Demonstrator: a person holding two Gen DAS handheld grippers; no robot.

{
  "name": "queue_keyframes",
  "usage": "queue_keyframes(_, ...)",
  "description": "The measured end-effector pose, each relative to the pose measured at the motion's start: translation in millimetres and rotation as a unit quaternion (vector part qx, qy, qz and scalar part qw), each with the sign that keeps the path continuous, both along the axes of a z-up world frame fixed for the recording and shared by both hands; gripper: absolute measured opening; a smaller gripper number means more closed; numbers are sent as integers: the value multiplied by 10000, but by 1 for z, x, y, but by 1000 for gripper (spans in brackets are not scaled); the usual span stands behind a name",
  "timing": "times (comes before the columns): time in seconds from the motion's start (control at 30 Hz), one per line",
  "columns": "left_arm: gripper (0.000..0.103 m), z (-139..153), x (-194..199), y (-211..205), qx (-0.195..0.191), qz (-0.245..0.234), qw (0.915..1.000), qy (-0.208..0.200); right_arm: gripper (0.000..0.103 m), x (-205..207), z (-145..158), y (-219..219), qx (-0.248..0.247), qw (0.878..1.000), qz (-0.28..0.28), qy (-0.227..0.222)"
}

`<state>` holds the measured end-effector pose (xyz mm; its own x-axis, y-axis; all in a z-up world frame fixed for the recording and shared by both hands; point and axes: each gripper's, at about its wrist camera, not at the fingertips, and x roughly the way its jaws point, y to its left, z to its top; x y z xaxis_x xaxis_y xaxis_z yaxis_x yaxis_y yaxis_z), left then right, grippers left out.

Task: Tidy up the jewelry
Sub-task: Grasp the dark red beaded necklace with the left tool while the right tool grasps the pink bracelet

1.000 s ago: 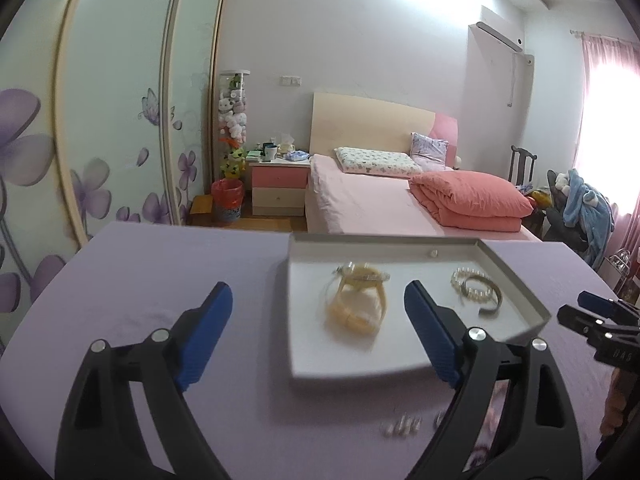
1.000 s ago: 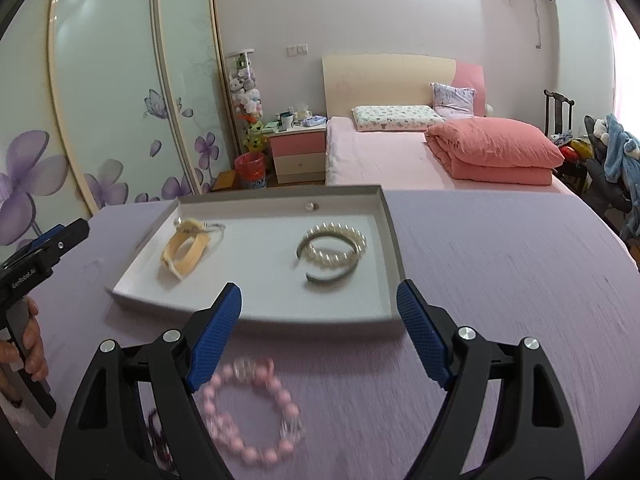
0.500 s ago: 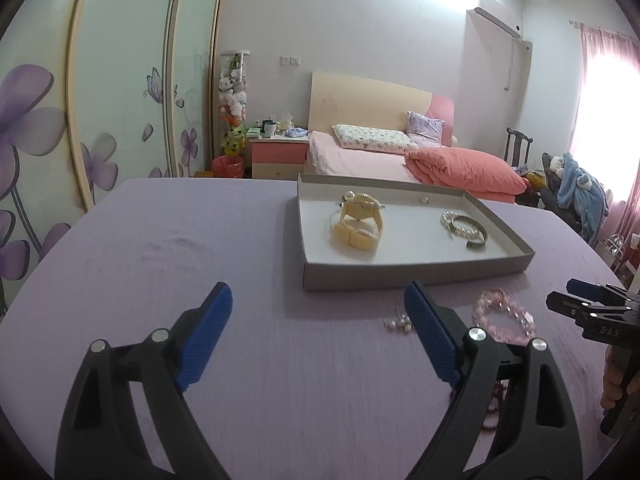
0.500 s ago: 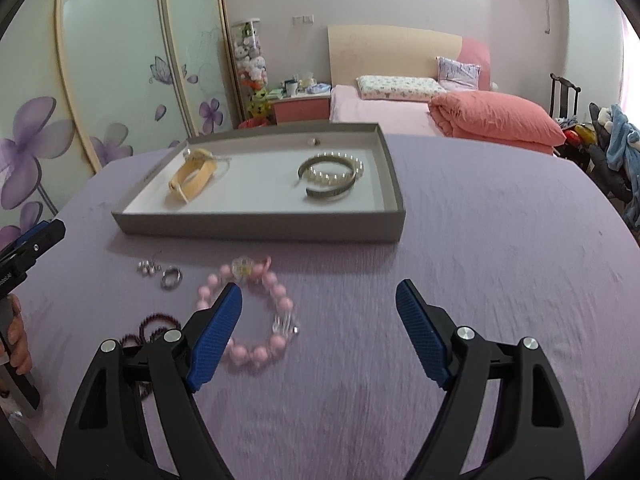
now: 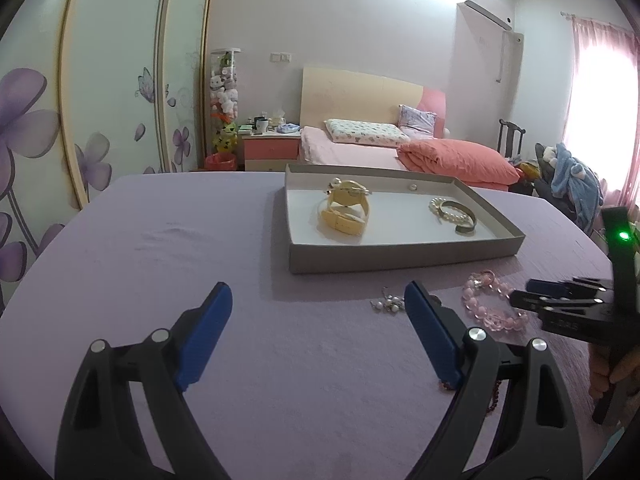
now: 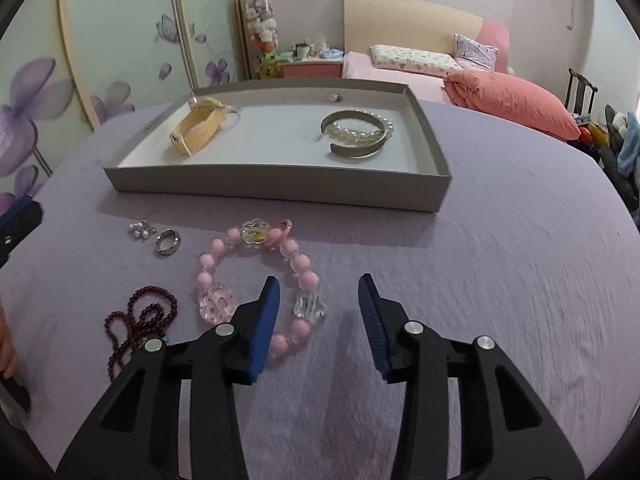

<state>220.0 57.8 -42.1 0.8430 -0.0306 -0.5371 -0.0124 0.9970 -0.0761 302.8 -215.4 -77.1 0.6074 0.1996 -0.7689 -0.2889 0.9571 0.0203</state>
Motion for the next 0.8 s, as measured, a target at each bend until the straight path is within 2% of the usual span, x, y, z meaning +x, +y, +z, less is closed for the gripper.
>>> queue_keyframes(0.03, 86, 0, -1, -2, 2, -27, 10000, 12, 36, 2, -2, 0, -41, 10000, -14, 39)
queue_keyframes(0.07, 86, -1, -1, -3, -3, -51, 10000, 24, 24, 1, -3, 0, -7, 10000, 10, 19)
queue_keyframes(0.1, 86, -1, -1, -5, -18, -90, 9999, 48, 19, 0, -3, 0, -28, 10000, 25, 8)
queue_keyframes(0.27, 86, -3, 0, -21, -39, -340, 9993, 132, 19, -20, -3, -20, -56, 9999, -162, -8)
queue_keyframes(0.53, 86, -17, 0, -70, -96, -1158, 9912, 629, 19, -51, -4, -94, 89, 9933, -1154, 41)
queue_keyframes(0.67, 86, -28, 4, -92, -78, -1378, 9860, 933, 19, -63, -5, -102, 102, 9931, -1171, 21)
queue_keyframes(0.8, 85, -36, 13, -112, 112, -1405, 9824, 1223, 19, -63, -6, -100, 151, 9932, -1157, -10)
